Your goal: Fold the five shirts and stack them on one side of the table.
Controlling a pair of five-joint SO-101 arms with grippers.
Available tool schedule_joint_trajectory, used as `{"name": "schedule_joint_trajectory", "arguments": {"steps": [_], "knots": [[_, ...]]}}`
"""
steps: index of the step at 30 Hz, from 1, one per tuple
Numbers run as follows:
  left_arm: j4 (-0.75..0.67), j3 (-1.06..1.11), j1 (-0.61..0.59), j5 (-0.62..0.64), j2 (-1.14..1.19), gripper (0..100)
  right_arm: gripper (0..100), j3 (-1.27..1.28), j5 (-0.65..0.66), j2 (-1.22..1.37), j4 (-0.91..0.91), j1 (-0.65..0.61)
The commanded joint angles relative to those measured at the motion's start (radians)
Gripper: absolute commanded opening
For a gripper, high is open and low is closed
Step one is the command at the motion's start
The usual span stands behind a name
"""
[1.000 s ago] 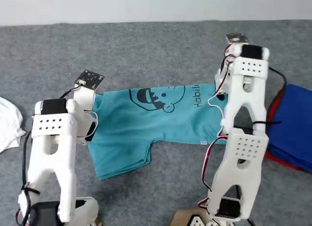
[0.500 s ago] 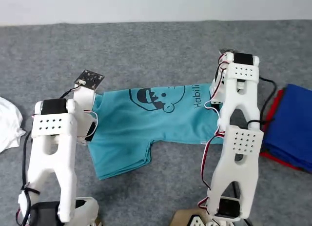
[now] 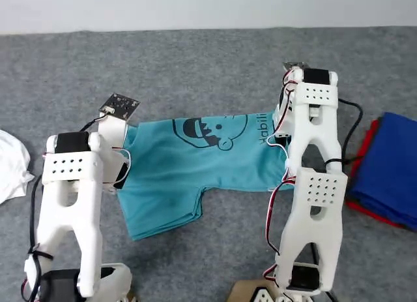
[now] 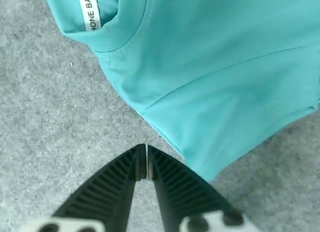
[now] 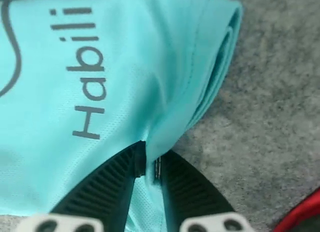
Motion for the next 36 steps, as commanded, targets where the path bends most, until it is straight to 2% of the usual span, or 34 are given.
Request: {"name": "schedule_joint_trajectory", "arguments": {"steps": [1,4,8,14,25,30,36], "knots": [[0.011,-0.028,-0.003,0.008,-0.028,1,8.4,-0.021,-0.011,-0.082,0.044,0.004],[0.011,-0.028,-0.003,0.008,-0.028,1,13.2,-0.021,-0.011,-0.090,0.045,0.030],[0.011,-0.028,-0.003,0.006,-0.028,1,12.1,0.023,-0.008,-0.148,0.045,0.065],[0.006,-0.028,-0.003,0.006,-0.028,1,12.3,0.186,-0.006,-0.269,0.041,0.051],[0.011,-0.028,-0.003,0.006,-0.028,1,12.1,0.187,-0.011,-0.116,-0.028,0.028],[0.011,-0.027,-0.003,0.006,-0.028,1,0.7,0.186,-0.006,-0.116,-0.031,0.024],[0.012,-0.027,-0.003,0.006,-0.028,1,1.0,0.103,-0.006,-0.120,0.022,0.024]]}}
